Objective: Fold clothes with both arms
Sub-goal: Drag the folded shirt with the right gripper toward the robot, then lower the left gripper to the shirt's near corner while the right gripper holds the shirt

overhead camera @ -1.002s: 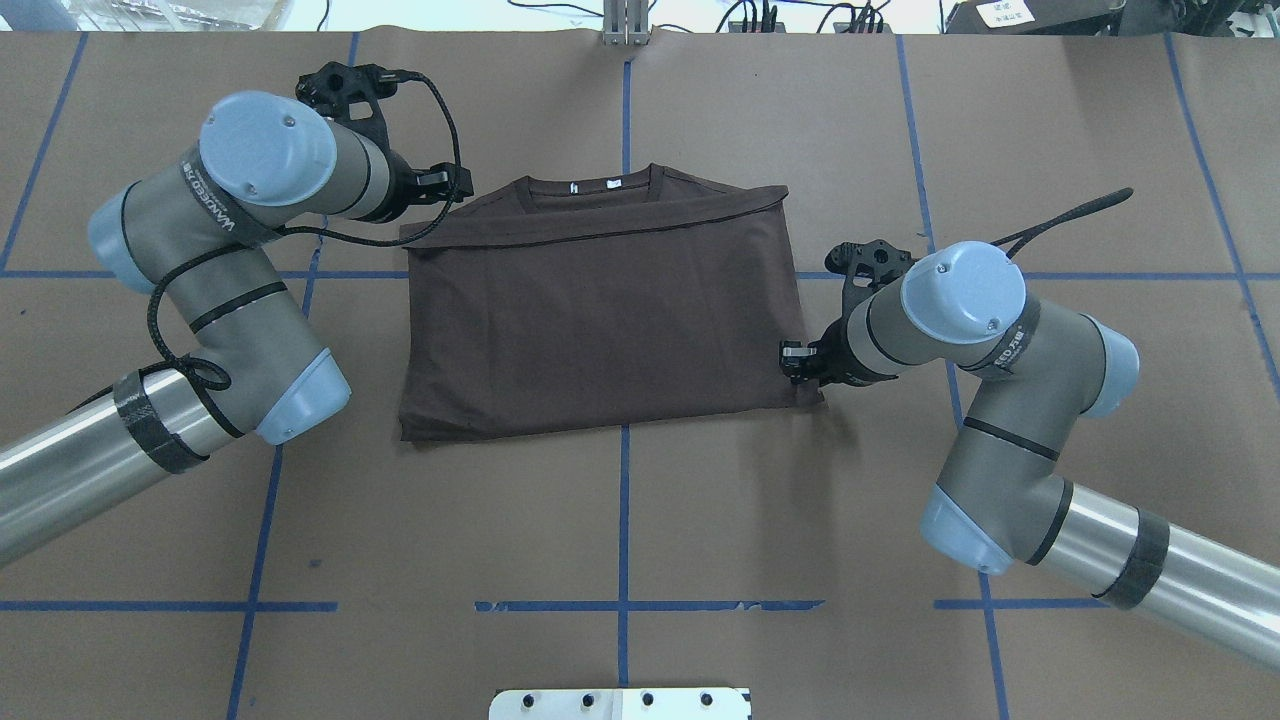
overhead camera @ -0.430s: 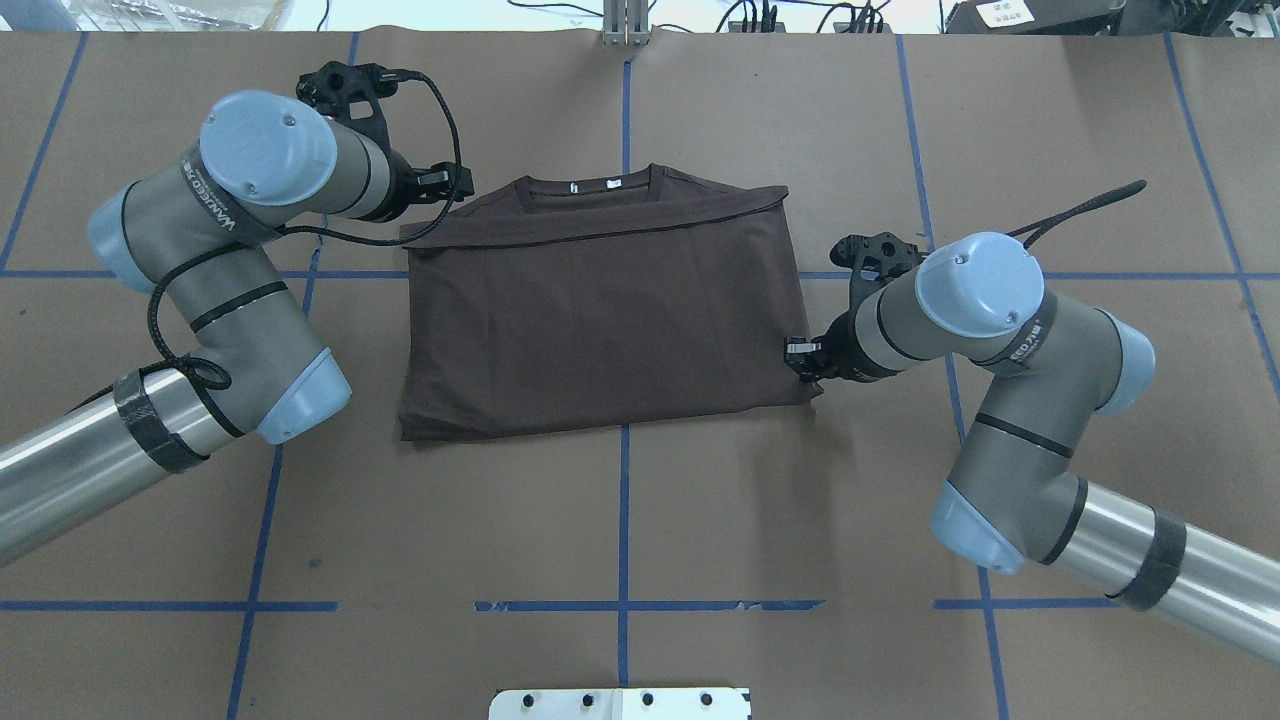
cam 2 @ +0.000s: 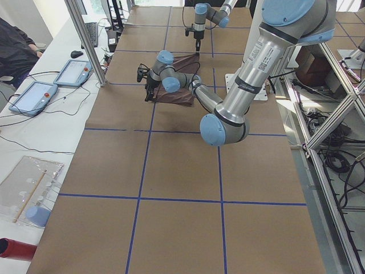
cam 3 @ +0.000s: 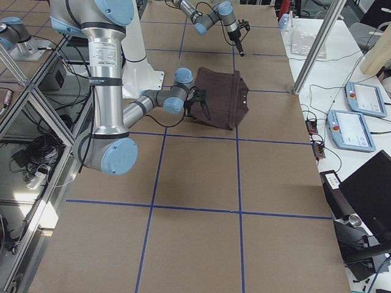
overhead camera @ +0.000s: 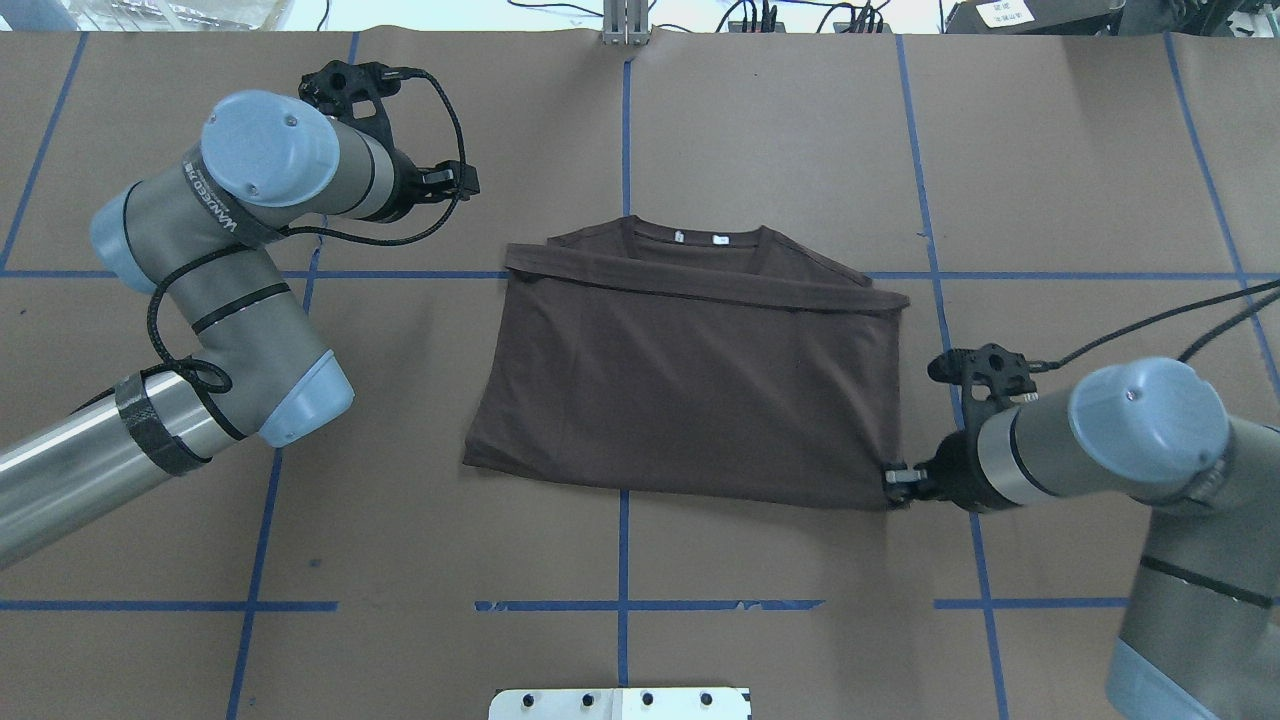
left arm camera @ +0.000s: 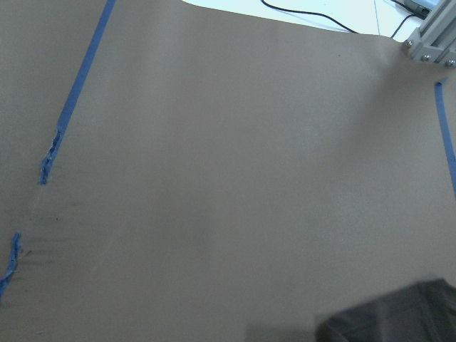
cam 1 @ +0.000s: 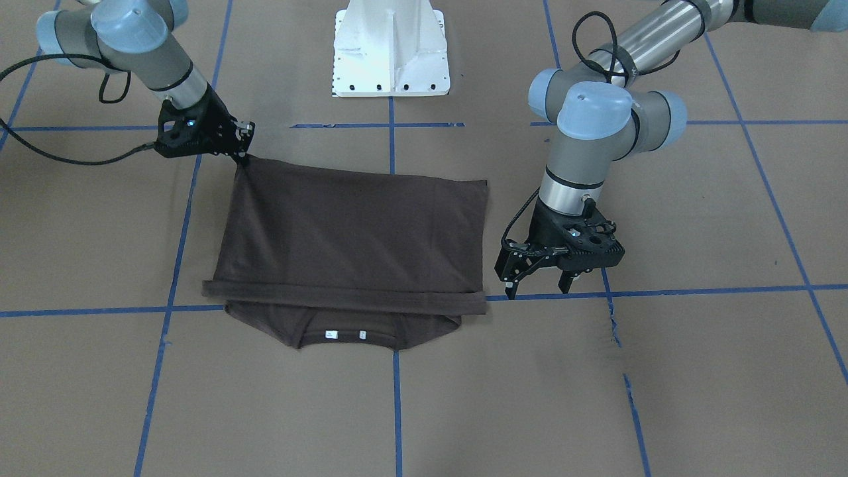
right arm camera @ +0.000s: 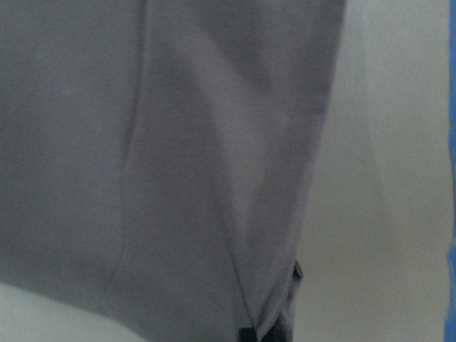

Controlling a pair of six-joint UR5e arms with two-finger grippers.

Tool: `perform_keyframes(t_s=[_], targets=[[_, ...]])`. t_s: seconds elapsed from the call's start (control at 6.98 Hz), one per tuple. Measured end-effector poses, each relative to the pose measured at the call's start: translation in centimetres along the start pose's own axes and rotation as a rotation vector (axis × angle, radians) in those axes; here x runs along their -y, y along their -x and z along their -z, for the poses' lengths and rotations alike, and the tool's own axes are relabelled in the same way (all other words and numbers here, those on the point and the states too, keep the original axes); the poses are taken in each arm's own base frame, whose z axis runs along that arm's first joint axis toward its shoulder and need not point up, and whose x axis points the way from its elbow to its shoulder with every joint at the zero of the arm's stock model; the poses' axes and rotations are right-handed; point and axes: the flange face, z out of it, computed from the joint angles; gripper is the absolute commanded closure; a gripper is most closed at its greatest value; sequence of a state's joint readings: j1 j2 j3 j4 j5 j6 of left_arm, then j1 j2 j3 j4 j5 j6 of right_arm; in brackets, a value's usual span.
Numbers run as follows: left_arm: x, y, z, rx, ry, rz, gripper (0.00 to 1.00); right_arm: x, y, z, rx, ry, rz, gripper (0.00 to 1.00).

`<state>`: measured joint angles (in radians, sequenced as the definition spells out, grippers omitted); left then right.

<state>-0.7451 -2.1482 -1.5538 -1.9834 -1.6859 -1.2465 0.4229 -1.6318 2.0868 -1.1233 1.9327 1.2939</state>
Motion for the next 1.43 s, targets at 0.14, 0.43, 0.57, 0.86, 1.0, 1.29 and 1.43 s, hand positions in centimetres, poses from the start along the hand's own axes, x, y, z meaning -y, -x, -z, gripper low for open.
perform_keyframes(t_s=[0.14, 0.43, 0.57, 0.86, 1.0, 1.29, 1.43], targets=[[-0.4, -0.4, 0.5, -0.011, 0.0, 0.003, 0.0, -5.1, -0.1, 0.3, -0.004, 0.086, 0.04, 0.01], [-1.8, -0.8, 1.7, -0.038, 0.012, -0.002, 0.0, -9.7, 1.0, 1.5, 0.015, 0.163, 0.066, 0.0], [-3.6, -1.3, 2.4, -0.052, 0.05, 0.003, 0.0, -9.0, 1.7, 2.5, 0.04, 0.137, 0.057, 0.0], [-10.3, -4.0, 4.5, -0.068, 0.201, 0.109, 0.0, -4.4, 3.1, 5.2, 0.102, 0.021, 0.01, 0.0], [-14.8, -5.3, 5.1, -0.04, 0.275, 0.195, 0.0, -2.2, 3.2, 6.6, 0.122, -0.034, -0.016, 0.0], [-24.2, -7.3, 4.8, 0.057, 0.35, 0.334, 0.08, 0.7, 3.5, 8.5, 0.15, -0.106, -0.043, 0.0], [-27.0, -7.7, 4.6, 0.089, 0.363, 0.359, 0.12, 1.4, 3.8, 9.0, 0.161, -0.123, -0.046, 0.0]])
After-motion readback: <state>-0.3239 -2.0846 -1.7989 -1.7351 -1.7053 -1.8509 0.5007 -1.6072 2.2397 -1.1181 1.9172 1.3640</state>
